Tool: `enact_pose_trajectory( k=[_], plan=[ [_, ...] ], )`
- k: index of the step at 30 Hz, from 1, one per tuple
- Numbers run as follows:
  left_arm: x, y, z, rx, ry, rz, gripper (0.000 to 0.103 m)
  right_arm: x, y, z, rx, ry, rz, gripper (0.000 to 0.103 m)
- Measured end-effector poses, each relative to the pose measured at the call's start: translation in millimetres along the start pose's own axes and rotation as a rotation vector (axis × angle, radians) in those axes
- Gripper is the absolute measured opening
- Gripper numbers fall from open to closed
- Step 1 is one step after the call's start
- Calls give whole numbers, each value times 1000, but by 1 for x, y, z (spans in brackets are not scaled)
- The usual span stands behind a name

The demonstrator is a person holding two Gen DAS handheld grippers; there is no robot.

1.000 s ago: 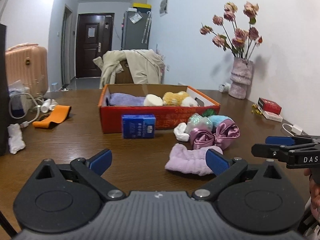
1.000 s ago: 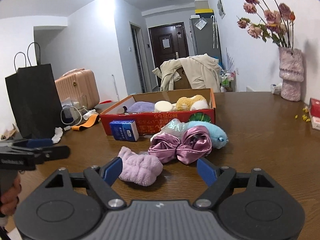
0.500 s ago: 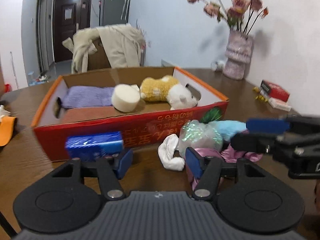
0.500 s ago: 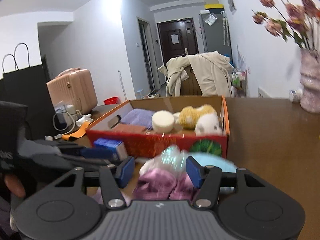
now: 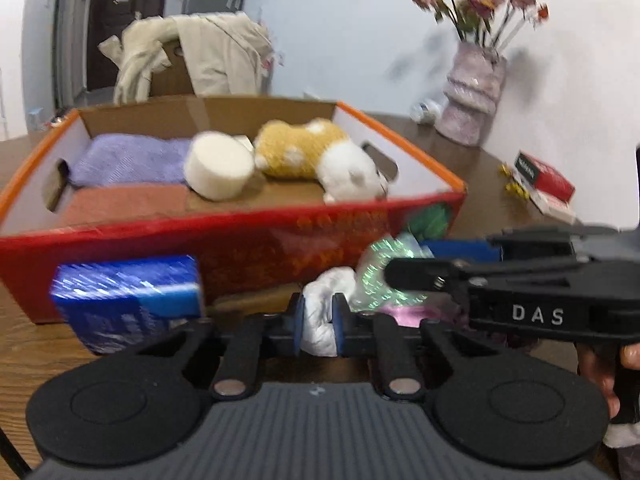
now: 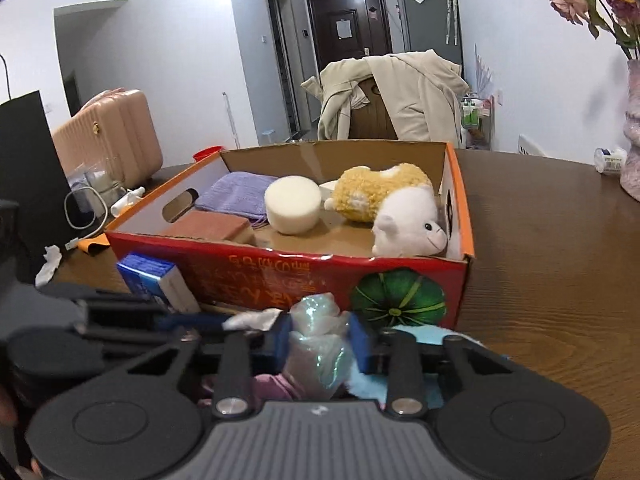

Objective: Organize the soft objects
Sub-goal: 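Grasp the white tissue with the left tool while the right tool grasps the clear plastic bag, then carry the tissue and plastic bag into the box and open both tools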

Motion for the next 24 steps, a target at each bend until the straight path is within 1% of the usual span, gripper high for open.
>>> enact_pose_trajectory(
  k=[1, 3, 4, 5, 7, 9, 11, 14, 17, 22, 24],
  plan=[
    [2, 7, 0, 13, 3, 16, 13, 1, 4, 0, 9, -6, 14, 22],
    [8, 26, 3, 31, 9, 51, 13, 3, 17, -1, 27, -12, 56, 19],
    [11, 39, 6, 36, 7, 79, 13, 5, 27, -1, 39, -14, 83, 19],
    [13, 52, 9, 42, 3, 109, 7, 8, 36, -1, 50, -16, 108, 19],
    [16, 81, 17, 67, 0, 172, 7, 13, 59, -2, 68, -21, 168, 19],
    [15, 109, 24, 94, 8, 228, 7, 15, 80, -6, 74, -11, 209, 19],
    [11, 130, 32, 99, 14, 265, 7, 15, 104, -10, 82, 0, 238, 19],
    [0, 155, 43, 97, 20, 306, 7, 9, 138, -16, 88, 18, 276, 19],
    [-12, 176, 48, 84, 43, 333, 7, -3, 162, -22, 89, 15, 299, 19],
    [-20, 200, 47, 73, 26, 345, 7, -21, 178, -34, 73, -24, 306, 19],
    [-21, 207, 43, 67, 25, 355, 7, -23, 181, -39, 67, -31, 302, 19]
  ],
)
Point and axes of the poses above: each gripper's, at about its wrist camera, not at the fingertips, and y roughly against the way its jaws point, z to its right, x to its top, the point moved 1 cm from there along -y, roughly the way its jaws point, and after that the axes turned 4 degrees about -x, right-handed, at the moved point
